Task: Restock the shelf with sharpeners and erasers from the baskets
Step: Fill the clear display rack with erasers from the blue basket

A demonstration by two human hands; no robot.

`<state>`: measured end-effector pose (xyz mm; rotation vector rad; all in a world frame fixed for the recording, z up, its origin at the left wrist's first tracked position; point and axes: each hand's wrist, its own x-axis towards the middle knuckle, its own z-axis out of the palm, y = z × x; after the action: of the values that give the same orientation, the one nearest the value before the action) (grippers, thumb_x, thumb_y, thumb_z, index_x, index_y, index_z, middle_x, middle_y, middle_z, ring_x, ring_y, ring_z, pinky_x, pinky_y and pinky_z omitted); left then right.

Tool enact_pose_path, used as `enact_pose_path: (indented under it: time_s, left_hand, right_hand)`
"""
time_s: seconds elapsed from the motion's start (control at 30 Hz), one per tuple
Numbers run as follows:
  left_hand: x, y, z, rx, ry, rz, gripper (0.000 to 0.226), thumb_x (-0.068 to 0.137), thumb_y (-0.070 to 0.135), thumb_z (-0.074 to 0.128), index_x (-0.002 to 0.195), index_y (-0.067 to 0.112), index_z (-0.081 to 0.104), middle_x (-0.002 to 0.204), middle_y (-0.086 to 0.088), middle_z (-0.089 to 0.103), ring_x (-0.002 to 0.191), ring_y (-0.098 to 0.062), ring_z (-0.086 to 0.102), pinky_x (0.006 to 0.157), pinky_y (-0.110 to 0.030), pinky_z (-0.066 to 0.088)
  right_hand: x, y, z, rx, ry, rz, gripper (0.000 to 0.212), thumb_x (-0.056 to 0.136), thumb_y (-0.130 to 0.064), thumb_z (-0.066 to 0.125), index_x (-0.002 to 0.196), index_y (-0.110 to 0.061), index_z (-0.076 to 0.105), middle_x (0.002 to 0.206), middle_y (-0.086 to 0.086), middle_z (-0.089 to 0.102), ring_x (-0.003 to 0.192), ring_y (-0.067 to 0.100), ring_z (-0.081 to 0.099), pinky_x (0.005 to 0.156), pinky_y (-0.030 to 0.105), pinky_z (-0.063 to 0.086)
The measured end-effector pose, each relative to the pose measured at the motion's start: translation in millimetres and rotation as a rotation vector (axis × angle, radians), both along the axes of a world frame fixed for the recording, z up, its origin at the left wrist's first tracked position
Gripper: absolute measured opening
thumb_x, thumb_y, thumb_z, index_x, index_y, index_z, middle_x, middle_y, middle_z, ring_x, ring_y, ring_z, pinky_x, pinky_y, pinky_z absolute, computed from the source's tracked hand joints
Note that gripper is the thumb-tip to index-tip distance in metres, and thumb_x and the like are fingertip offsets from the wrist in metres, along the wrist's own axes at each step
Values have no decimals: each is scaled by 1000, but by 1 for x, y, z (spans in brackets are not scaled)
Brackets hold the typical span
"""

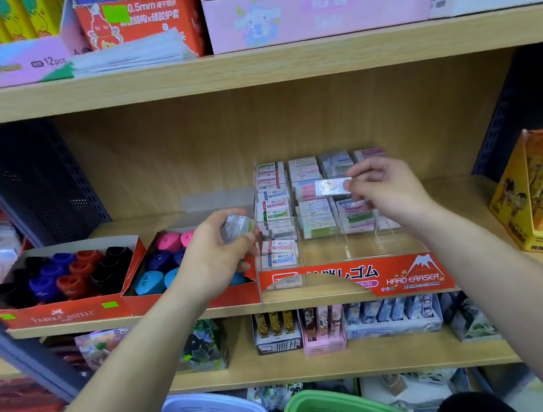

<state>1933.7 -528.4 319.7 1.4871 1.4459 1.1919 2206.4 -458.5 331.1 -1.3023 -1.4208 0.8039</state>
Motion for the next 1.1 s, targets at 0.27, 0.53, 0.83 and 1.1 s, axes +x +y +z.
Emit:
enact_pose_path:
  time_s: [0.27,0.53,0.83,1.1]
  left_hand:
    - [34,21,4,50,-22,-69,36,96,8,66,127,24,61,108,-7,73,79,-16,75,72,-35,62]
    - [84,36,-3,56,17,-174,35,94,10,70,124,27,65,138,-7,57,86,-24,75,85,-43,62]
    - [95,35,-10,33,0,-145,33,92,12,73,121,26,64,140,-4,52,79,-12,76,83,-44,63]
    - [96,23,-5,-10,-154,-179,35,83,6,79,113,20,66,137,-17,60,81,-24,78,66,-28,63]
  right_hand:
    - [46,19,12,96,19,-170,11,90,-9,72,99,-14,71,78,1,67,61,8,60,54,20,47]
    - [93,29,-4,47,-357,-186,13,83,-13,71,80,-25,75,85,-6,75,85,10,69,78,28,51]
    - [96,31,-3,-57,-801,80,17,95,-18,62,94,-30,74,94,-5,75,91,17,71,85,36,56]
    - [66,-2,1,269,-724,-117,18,97,-28,60,106,-27,76,96,-14,72,83,4,66,79,30,56]
